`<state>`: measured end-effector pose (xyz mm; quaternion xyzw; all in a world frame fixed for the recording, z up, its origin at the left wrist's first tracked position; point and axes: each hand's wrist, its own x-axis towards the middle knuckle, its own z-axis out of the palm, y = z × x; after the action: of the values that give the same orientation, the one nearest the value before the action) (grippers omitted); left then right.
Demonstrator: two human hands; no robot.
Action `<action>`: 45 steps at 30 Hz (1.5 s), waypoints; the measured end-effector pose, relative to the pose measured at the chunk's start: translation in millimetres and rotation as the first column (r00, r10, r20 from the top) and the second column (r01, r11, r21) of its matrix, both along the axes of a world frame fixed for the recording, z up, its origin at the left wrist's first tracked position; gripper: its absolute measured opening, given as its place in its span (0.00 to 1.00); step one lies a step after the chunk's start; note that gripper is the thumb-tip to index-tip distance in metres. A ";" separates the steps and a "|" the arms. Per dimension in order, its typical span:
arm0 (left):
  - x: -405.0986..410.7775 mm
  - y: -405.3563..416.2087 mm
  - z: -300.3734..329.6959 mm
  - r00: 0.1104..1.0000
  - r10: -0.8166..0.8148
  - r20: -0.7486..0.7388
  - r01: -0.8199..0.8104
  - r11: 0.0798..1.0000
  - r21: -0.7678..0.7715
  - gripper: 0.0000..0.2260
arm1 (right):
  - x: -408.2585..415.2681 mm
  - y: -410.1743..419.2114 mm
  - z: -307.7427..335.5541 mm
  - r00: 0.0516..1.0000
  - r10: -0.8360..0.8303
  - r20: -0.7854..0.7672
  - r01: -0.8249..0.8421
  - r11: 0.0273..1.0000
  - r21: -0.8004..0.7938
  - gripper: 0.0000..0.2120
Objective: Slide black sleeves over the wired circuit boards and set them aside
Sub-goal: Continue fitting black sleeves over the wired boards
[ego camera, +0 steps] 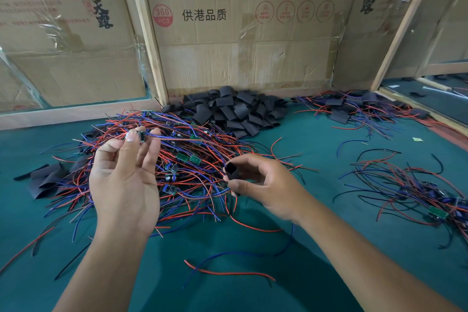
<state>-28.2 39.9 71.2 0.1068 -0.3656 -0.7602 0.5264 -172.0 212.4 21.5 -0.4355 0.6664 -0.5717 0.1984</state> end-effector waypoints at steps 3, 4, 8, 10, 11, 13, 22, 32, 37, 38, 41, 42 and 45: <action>0.0 1.2 0.2 1.000 -0.018 0.000 0.018 1.000 -0.005 0.09 | 3.2 -0.8 0.9 0.998 0.042 0.044 -0.041 0.999 -0.023 0.17; -0.4 1.4 0.0 1.000 -0.020 0.003 0.020 1.000 -0.004 0.09 | 4.0 -0.7 1.5 0.996 0.059 0.067 -0.056 0.998 -0.037 0.17; -1.7 1.5 -3.0 0.999 -0.011 0.031 0.012 1.000 -0.028 0.09 | 6.2 0.3 4.5 0.989 0.077 0.124 -0.068 0.994 -0.080 0.17; -2.1 1.3 -4.4 0.999 -0.011 0.041 0.013 0.999 -0.046 0.09 | 7.1 1.1 6.3 0.988 0.076 0.133 -0.065 0.994 -0.088 0.17; -2.1 0.9 -5.0 0.999 -0.010 0.046 0.012 0.999 -0.051 0.09 | 7.4 1.4 7.0 0.989 0.073 0.127 -0.063 0.994 -0.085 0.17; -2.8 -0.1 -5.8 0.999 -0.006 0.054 0.010 0.998 -0.063 0.09 | 7.0 1.7 7.8 0.993 0.058 0.105 -0.050 0.996 -0.078 0.18; -1.7 -2.5 -6.4 0.999 -0.012 0.049 0.015 0.998 -0.069 0.10 | 6.4 3.8 13.6 0.995 0.034 0.092 -0.027 0.997 -0.077 0.17; -2.2 -2.4 -5.5 0.997 0.007 0.071 0.000 0.996 -0.090 0.11 | 4.9 3.8 12.3 0.998 0.025 0.064 -0.019 0.996 -0.087 0.16; -1.3 -3.0 -8.0 0.996 0.023 0.086 -0.008 0.986 -0.168 0.11 | 3.7 4.8 13.2 1.000 0.012 0.019 -0.010 0.998 -0.065 0.18; -1.4 -2.8 -9.0 0.996 0.025 0.091 -0.007 0.982 -0.186 0.11 | 3.4 4.9 12.8 1.000 0.011 0.021 -0.010 0.998 -0.062 0.18; -2.6 -1.2 -11.4 0.994 0.036 0.105 -0.010 0.972 -0.234 0.10 | 2.6 5.9 12.6 1.000 -0.006 -0.009 0.005 0.999 -0.049 0.17; -3.4 0.3 -12.5 0.993 0.042 0.113 -0.011 0.966 -0.257 0.10 | 2.5 6.3 12.6 0.999 -0.017 -0.033 0.016 0.999 -0.039 0.17; -6.2 9.4 -16.3 0.988 0.054 0.146 0.001 0.935 -0.354 0.10 | 3.9 7.1 12.1 0.981 -0.081 -0.176 0.081 0.997 -0.007 0.19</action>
<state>-34.4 49.3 54.9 0.0737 -0.5338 -0.6646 0.5176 -168.1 219.5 33.6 -0.4568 0.6985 -0.5387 0.1151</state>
